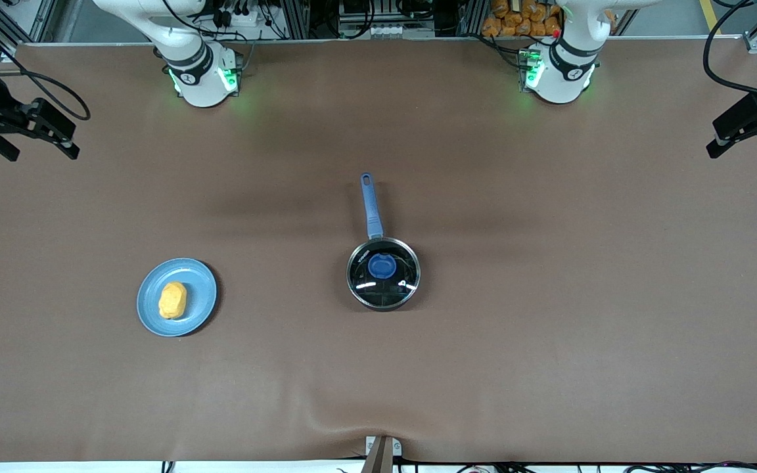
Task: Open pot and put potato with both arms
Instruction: 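Move the right gripper down over the yellow potato on the blue plate, then grasp the potato with the right gripper while the left gripper reaches the lid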
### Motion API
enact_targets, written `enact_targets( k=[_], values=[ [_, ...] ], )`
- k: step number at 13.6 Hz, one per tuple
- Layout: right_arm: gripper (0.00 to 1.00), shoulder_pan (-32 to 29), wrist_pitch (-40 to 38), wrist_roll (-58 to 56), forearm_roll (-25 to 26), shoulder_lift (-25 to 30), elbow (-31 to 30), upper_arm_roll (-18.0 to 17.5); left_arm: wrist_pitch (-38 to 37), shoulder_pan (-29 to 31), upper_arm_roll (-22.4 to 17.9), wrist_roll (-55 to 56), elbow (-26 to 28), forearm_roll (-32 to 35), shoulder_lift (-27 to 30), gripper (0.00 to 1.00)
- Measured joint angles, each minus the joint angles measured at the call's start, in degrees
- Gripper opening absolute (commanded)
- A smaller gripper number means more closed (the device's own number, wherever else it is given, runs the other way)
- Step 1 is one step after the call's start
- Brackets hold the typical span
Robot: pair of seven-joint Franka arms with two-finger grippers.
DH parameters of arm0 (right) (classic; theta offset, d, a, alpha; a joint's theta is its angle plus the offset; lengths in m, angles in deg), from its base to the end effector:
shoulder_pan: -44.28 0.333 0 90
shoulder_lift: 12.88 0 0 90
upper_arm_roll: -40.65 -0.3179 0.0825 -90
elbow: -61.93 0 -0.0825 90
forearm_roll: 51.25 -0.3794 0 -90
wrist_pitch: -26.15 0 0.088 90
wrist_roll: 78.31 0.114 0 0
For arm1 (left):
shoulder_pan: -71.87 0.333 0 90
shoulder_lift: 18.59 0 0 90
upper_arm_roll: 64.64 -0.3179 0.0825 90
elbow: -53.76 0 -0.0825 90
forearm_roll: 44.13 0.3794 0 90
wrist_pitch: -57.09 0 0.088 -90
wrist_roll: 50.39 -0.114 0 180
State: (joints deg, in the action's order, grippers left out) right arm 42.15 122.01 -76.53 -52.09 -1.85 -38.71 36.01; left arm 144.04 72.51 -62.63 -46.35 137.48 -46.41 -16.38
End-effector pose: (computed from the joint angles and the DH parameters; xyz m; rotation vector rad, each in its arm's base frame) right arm 0.4983 0.0274 0.6418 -3.1338 -0.0178 -0.1701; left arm 0.5314 -0.0179 0.6864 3.0949 0.0659 0.1441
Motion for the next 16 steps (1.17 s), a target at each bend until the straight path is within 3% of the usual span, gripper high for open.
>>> enact_targets(
  k=[4, 7, 11, 16],
  values=[
    [1.00, 0.6, 5.0, 1.2, 0.6, -3.2, -2.4, -1.9, -0.3, 0.1, -0.5, -1.7, 0.5, 0.0, 0.0, 1.00],
    [1.00, 0.7, 11.5, 1.2, 0.7, -10.4, -2.9, -2.0, -0.8, -1.2, -1.0, -1.9, 0.5, 0.0, 0.3, 1.00],
    [1.00, 1.5, 21.1, 1.4, 0.7, -21.0, -3.1, -2.0, -1.3, -5.2, -5.1, -1.9, 1.0, 0.0, 1.8, 1.00],
    [1.00, 1.0, 29.5, 3.7, 0.6, -31.5, -3.1, -1.5, -1.4, -5.4, -5.8, -2.0, 2.3, 0.0, 1.4, 1.00]
  ],
)
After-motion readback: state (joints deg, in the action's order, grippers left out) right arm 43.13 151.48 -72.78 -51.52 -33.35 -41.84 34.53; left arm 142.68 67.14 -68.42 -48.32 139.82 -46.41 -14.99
